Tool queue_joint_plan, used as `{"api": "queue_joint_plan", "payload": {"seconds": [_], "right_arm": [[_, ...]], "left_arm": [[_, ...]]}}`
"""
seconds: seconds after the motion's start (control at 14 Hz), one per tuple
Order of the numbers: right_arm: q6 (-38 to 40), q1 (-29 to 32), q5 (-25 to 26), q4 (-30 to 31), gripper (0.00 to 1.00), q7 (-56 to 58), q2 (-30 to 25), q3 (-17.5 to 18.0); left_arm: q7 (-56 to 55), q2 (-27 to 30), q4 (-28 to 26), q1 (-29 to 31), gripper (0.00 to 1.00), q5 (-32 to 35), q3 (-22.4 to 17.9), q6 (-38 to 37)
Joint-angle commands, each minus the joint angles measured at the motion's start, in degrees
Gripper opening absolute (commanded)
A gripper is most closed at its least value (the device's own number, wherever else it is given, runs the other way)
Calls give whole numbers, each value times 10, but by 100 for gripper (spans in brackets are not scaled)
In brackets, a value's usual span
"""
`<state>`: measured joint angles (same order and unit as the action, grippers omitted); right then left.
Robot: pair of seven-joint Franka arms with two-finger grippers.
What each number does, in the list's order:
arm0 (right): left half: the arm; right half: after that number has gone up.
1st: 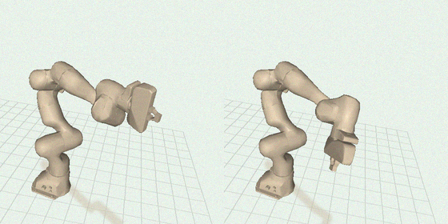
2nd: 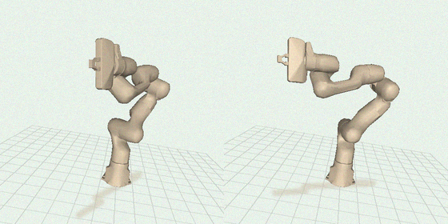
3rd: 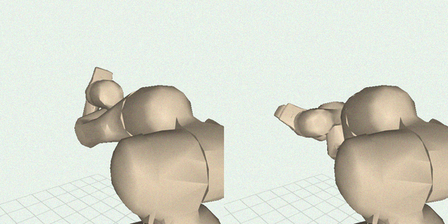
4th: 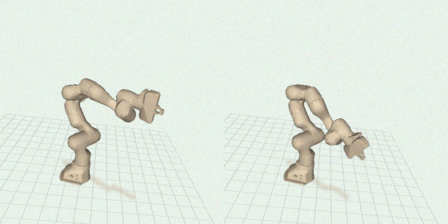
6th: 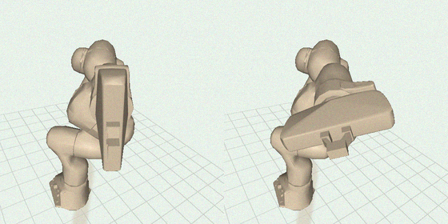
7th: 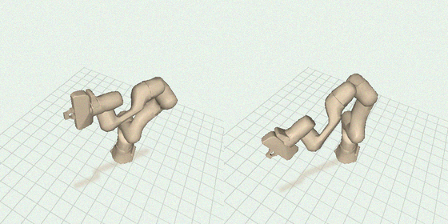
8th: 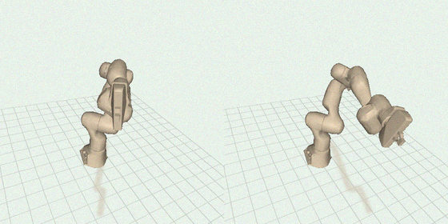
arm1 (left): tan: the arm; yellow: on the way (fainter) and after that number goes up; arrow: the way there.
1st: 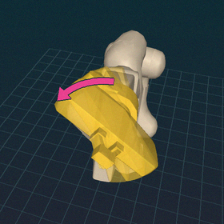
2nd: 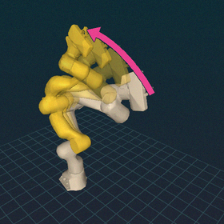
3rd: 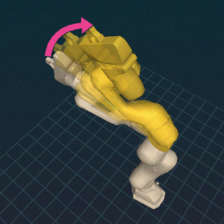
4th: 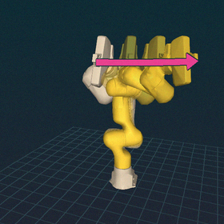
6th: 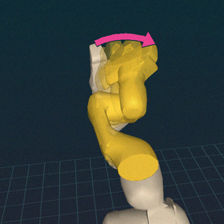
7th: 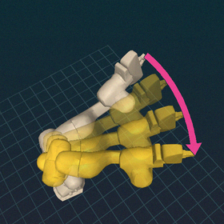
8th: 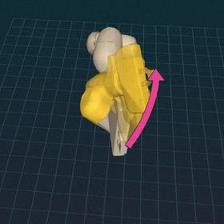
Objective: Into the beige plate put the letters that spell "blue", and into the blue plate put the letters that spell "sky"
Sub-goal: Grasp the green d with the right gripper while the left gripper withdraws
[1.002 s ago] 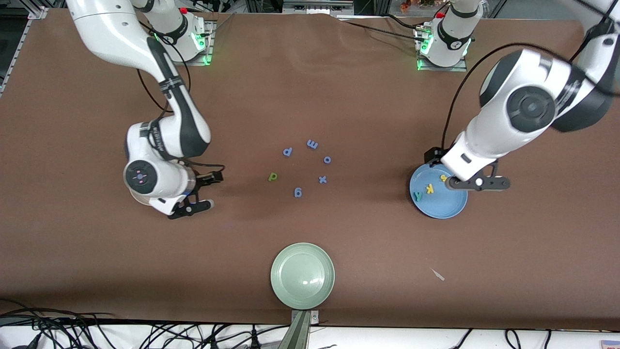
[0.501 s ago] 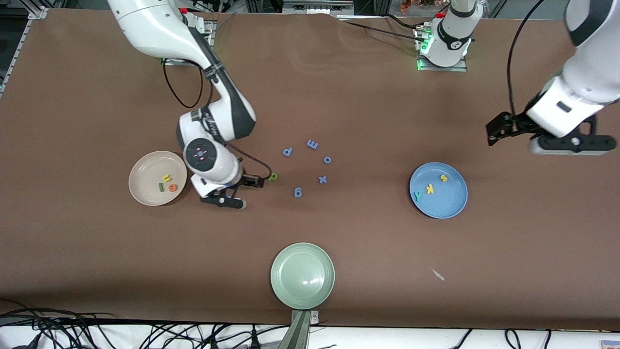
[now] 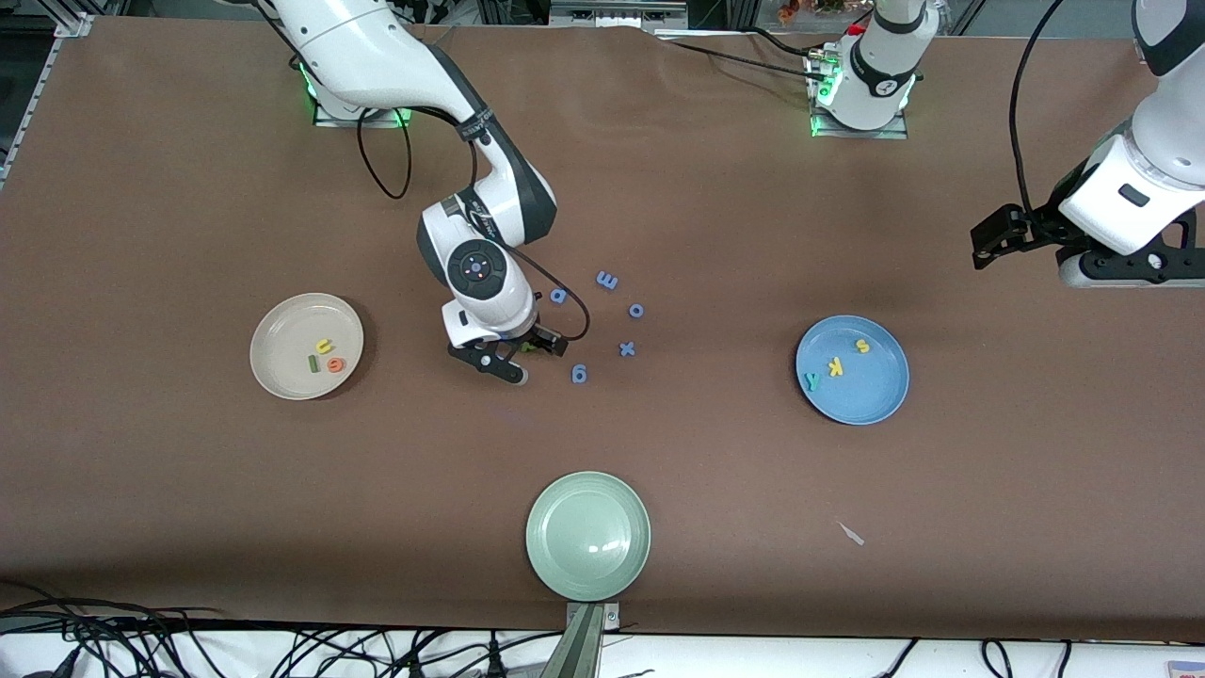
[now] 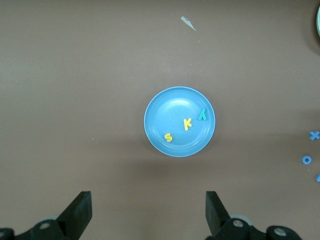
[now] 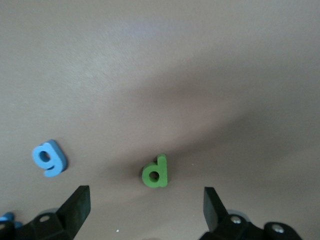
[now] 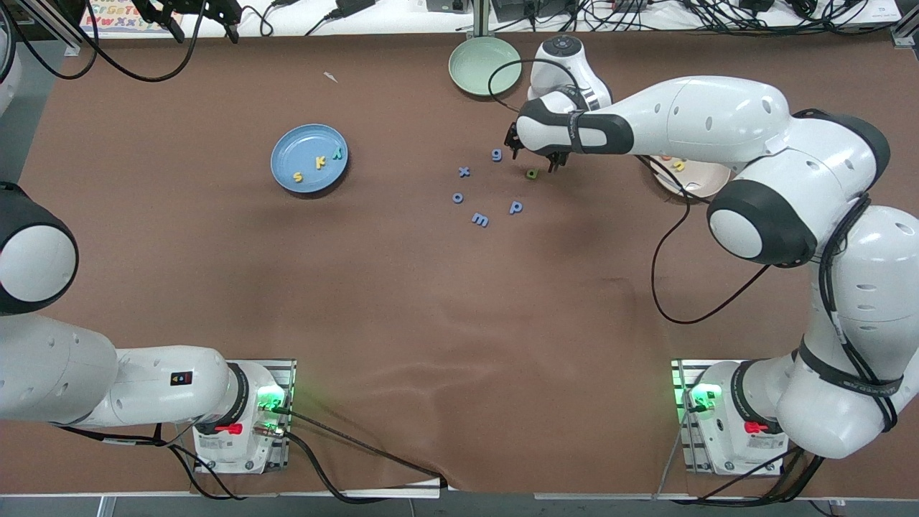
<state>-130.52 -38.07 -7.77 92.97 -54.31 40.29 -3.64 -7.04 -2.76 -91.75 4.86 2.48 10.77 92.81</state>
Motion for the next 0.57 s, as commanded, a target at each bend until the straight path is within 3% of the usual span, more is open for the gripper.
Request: {"api": "queue_joint_plan", "payload": {"seconds": [0.0, 0.14, 0.5], "right_arm": [[-16, -4, -10, 3, 99, -10, 8, -3], [-25, -4, -10, 9, 97, -11, 13, -3], [-68, -8, -13, 31, 78, -10, 17, -2]], "left_arm": [[22, 8, -5, -6, 100, -11, -8, -10], [22, 7, -5, -6, 100, -12, -8, -10], [21, 6, -3, -7, 100, -10, -4, -9]]}}
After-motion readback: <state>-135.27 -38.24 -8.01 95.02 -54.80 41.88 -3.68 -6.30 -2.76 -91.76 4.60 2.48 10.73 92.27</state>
